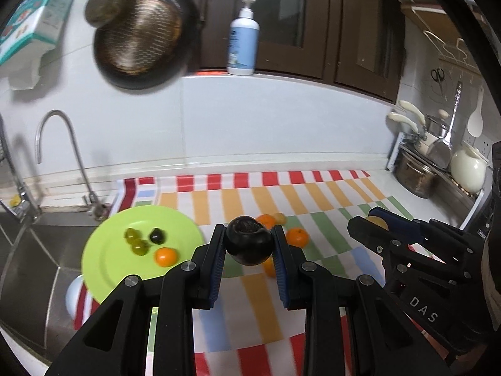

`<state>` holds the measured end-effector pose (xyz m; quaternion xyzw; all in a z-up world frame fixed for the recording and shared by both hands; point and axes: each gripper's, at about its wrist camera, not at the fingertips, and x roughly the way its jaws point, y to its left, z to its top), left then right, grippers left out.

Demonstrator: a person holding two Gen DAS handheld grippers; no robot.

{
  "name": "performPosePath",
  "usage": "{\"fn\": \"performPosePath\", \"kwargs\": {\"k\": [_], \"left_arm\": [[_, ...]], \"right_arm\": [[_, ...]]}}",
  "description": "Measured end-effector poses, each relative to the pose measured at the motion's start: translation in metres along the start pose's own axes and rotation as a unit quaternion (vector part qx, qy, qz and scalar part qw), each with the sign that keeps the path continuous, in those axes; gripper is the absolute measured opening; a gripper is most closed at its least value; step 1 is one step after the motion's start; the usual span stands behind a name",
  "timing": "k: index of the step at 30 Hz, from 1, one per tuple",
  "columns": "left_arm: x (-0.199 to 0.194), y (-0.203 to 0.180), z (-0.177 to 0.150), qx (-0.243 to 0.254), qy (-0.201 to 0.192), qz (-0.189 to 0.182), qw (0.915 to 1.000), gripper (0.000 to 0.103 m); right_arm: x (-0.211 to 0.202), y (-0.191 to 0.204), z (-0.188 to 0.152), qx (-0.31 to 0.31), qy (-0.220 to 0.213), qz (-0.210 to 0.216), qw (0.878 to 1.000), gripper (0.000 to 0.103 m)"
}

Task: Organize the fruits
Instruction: 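Carry plum and yellow fruit over the green plate and open both tools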

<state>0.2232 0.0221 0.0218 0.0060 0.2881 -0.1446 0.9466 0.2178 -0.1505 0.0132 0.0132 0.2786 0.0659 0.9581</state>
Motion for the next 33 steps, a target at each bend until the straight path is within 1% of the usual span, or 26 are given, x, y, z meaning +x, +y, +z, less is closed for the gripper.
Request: {"fn": "performPosePath", "kwargs": {"k": [10, 16, 23, 33], "left_arm": [[-0.024, 0.045, -0.006, -0.019, -0.008, 0.040, 0.9990, 0.029], [-0.030, 0.070, -0.010, -0.030, -0.008, 0.058, 0.9979, 0.029], [-0.026, 0.092, -0.013, -0.046, -0.003, 0.072, 0.9964, 0.029], [-0.004, 0.119, -0.019, -0.062, 0.016, 0.081, 0.9946, 0.029]], "right_arm": [[0.013, 0.048, 0.006, -0.023, -0.001, 0.043, 0.999, 0.029], [0.024, 0.074, 0.009, -0.036, 0.000, 0.066, 0.997, 0.029], [0.041, 0.100, 0.013, -0.055, 0.010, 0.093, 0.994, 0.029], [0.079, 0.124, 0.014, -0.078, 0.042, 0.133, 0.987, 0.029]]}}
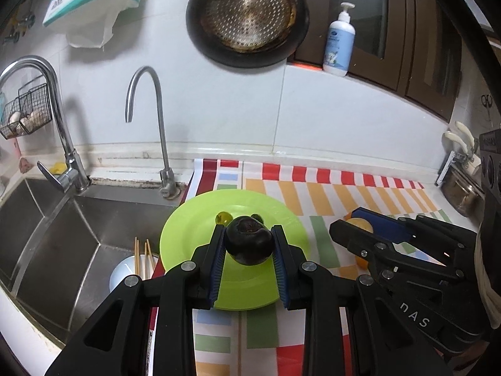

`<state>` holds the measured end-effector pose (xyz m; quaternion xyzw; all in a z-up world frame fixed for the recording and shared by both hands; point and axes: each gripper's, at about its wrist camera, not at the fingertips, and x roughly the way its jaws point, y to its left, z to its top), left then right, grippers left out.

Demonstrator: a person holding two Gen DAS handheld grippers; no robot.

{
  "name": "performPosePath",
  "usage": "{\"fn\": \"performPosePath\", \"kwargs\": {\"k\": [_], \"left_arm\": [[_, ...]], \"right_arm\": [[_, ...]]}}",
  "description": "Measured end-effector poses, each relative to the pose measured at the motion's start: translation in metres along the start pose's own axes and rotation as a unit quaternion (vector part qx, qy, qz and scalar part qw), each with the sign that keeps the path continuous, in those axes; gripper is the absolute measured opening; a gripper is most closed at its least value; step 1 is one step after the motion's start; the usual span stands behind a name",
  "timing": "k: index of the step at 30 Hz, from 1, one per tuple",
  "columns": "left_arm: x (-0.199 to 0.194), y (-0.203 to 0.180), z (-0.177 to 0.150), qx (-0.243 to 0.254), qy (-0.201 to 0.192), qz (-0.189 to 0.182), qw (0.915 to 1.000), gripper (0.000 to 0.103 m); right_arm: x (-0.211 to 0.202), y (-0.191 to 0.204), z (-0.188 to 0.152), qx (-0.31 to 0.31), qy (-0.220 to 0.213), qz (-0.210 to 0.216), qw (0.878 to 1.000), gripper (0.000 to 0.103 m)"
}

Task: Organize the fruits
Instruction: 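Carry plum and yellow fruit over the green plate and open both tools, then withdraw both open tools from the plate toward the oranges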

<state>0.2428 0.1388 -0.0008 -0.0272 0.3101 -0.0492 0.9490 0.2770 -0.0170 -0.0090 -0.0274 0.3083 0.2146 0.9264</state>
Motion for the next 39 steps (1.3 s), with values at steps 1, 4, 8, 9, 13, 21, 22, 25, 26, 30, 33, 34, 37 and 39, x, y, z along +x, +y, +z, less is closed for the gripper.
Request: {"fn": "performPosePath", "kwargs": {"k": [1, 4, 8, 9, 13, 21, 22, 25, 26, 30, 33, 34, 37, 39], "left_arm": [[0.003, 0.002, 0.000, 0.000, 0.002, -0.001, 1.0000, 0.029], [0.013, 0.007, -0.002, 0.001, 0.011, 0.000, 0.9999, 0.029], [0.029, 0.016, -0.009, 0.002, 0.029, 0.002, 0.9996, 0.029], [0.032, 0.017, -0.010, 0.002, 0.032, 0.002, 0.9995, 0.029], [0.051, 0.027, -0.018, -0.001, 0.054, 0.002, 0.9985, 0.029], [0.080, 0.038, -0.029, 0.004, 0.083, 0.000, 0.9965, 0.029], [0.084, 0.039, -0.030, 0.003, 0.086, -0.001, 0.9963, 0.029], [0.090, 0.040, -0.032, 0.001, 0.092, -0.006, 0.9957, 0.029], [0.091, 0.040, -0.032, 0.002, 0.092, -0.008, 0.9957, 0.029], [0.094, 0.040, -0.030, 0.002, 0.091, -0.009, 0.9958, 0.033], [0.089, 0.040, -0.028, 0.003, 0.083, -0.001, 0.9965, 0.044], [0.086, 0.039, -0.027, 0.004, 0.080, 0.005, 0.9968, 0.044], [0.077, 0.039, -0.025, 0.006, 0.072, 0.018, 0.9972, 0.046], [0.070, 0.038, -0.024, 0.006, 0.064, 0.022, 0.9977, 0.048]], "right_arm": [[0.005, 0.001, 0.000, -0.002, 0.004, 0.004, 1.000, 0.029], [0.020, 0.003, 0.001, -0.010, 0.016, 0.013, 1.000, 0.029], [0.037, 0.006, -0.001, -0.018, 0.030, 0.021, 0.999, 0.029], [0.042, 0.007, -0.002, -0.018, 0.035, 0.024, 0.999, 0.029], [0.061, 0.008, -0.007, -0.020, 0.055, 0.030, 0.998, 0.029], [0.096, 0.008, -0.015, -0.019, 0.085, 0.038, 0.995, 0.029], [0.099, 0.008, -0.016, -0.020, 0.088, 0.038, 0.995, 0.029], [0.108, 0.007, -0.017, -0.021, 0.095, 0.037, 0.995, 0.029], [0.110, 0.006, -0.018, -0.020, 0.098, 0.038, 0.994, 0.029], [0.115, 0.002, -0.020, -0.012, 0.100, 0.035, 0.994, 0.030], [0.112, -0.002, -0.018, 0.001, 0.098, 0.037, 0.995, 0.040], [0.110, -0.003, -0.017, 0.004, 0.094, 0.031, 0.995, 0.042], [0.100, -0.006, -0.014, 0.000, 0.082, 0.020, 0.996, 0.042], [0.092, -0.007, -0.013, 0.001, 0.075, 0.014, 0.997, 0.042]]}}
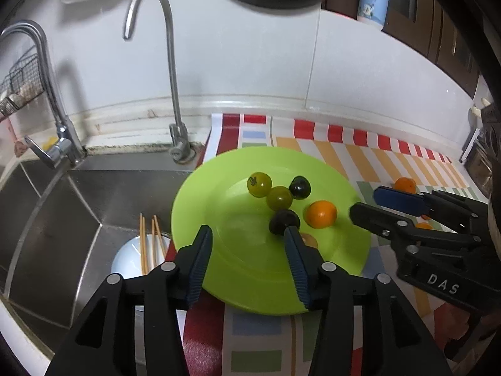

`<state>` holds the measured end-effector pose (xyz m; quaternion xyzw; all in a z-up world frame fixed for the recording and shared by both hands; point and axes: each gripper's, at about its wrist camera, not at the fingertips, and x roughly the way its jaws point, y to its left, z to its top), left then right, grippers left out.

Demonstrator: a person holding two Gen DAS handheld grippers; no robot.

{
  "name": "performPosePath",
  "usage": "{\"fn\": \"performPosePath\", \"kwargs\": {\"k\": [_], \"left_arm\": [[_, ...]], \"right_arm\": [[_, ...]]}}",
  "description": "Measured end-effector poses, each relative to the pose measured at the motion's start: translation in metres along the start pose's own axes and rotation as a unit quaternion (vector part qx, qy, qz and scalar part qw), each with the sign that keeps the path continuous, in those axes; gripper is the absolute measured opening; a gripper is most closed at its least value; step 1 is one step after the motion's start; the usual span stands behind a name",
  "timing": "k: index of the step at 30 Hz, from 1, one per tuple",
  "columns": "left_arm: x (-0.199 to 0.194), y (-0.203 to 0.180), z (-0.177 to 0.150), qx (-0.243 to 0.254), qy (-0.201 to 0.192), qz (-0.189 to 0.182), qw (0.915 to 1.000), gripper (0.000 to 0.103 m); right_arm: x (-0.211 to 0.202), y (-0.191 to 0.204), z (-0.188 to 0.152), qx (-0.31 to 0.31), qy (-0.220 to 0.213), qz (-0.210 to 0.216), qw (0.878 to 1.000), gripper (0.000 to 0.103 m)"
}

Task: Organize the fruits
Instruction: 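Withdraw both open tools from the plate toward the oranges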

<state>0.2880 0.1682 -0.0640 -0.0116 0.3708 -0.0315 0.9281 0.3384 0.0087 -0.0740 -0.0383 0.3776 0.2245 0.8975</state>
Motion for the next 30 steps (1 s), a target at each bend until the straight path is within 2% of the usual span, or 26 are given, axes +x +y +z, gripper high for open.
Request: {"fn": "performPosePath", "kwargs": {"k": [7, 9, 13, 17, 20, 30], "left_arm": [[-0.026, -0.012, -0.002, 0.003, -0.020, 0.006, 0.9998, 0.053], [-0.034, -0.016, -0.002, 0.005, -0.026, 0.006, 0.9996, 0.054], [-0.053, -0.027, -0.004, 0.009, -0.041, 0.005, 0.9991, 0.057], [-0.071, -0.037, -0.005, 0.013, -0.056, 0.007, 0.9983, 0.064], [-0.082, -0.043, -0.007, 0.019, -0.065, 0.011, 0.9976, 0.068], [-0.105, -0.072, -0.013, 0.028, -0.087, 0.025, 0.9956, 0.076]], "right_arm": [[-0.032, -0.004, -0.006, 0.007, -0.019, -0.014, 1.000, 0.042], [-0.042, -0.005, -0.009, 0.009, -0.025, -0.016, 1.000, 0.047], [-0.063, -0.005, -0.013, 0.010, -0.039, -0.023, 0.999, 0.048], [-0.083, -0.007, -0.018, 0.016, -0.054, -0.026, 0.998, 0.048], [-0.097, -0.009, -0.022, 0.019, -0.064, -0.033, 0.997, 0.054], [-0.131, -0.027, -0.037, 0.023, -0.085, -0.054, 0.995, 0.055]]}}
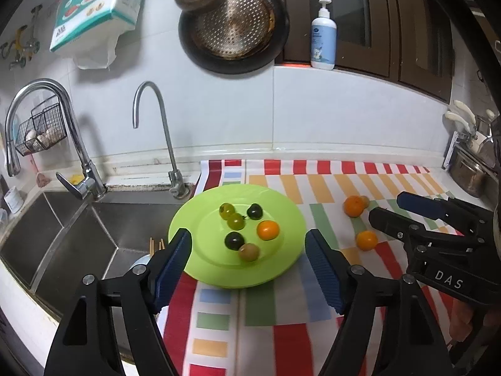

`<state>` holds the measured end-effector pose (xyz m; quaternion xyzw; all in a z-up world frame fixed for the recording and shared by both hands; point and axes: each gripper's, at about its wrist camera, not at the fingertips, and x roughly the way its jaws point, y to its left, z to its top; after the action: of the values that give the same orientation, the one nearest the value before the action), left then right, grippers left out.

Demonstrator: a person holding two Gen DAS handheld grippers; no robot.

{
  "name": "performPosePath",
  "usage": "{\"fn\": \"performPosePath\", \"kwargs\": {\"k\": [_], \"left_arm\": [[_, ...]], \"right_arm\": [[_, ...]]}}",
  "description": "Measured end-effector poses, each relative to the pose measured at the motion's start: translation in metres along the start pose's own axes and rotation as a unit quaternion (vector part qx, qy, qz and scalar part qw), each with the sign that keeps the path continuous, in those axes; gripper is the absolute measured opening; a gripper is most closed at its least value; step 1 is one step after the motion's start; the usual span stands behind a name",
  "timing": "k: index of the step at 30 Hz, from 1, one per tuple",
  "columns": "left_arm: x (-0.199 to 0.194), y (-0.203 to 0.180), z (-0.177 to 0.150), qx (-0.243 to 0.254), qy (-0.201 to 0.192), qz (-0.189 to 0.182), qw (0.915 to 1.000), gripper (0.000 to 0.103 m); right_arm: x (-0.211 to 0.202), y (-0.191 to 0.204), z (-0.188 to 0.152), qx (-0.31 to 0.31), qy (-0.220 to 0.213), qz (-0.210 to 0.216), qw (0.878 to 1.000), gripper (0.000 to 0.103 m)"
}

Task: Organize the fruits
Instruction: 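Withdraw both open tools from the plate toward the oranges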

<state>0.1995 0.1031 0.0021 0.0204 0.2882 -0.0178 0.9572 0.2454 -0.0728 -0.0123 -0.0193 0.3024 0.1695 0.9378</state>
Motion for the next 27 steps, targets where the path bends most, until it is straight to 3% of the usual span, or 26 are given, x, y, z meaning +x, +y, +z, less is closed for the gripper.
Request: {"fn": "performPosePath", "kwargs": {"k": [10, 27], "left_arm": [[-0.009, -0.040, -0.001, -0.012, -0.013, -0.008, 0.9998, 0.084], [0.023, -0.106, -0.006, 0.004, 0.006, -0.033, 0.9994, 0.084]], "right_arm": [[-0.023, -0.036, -0.007, -0.014, -0.009, -0.014, 1.000, 0.055], [-0.025, -0.097, -0.018, -0.061, 0.008, -0.030, 0.998, 0.055]]}}
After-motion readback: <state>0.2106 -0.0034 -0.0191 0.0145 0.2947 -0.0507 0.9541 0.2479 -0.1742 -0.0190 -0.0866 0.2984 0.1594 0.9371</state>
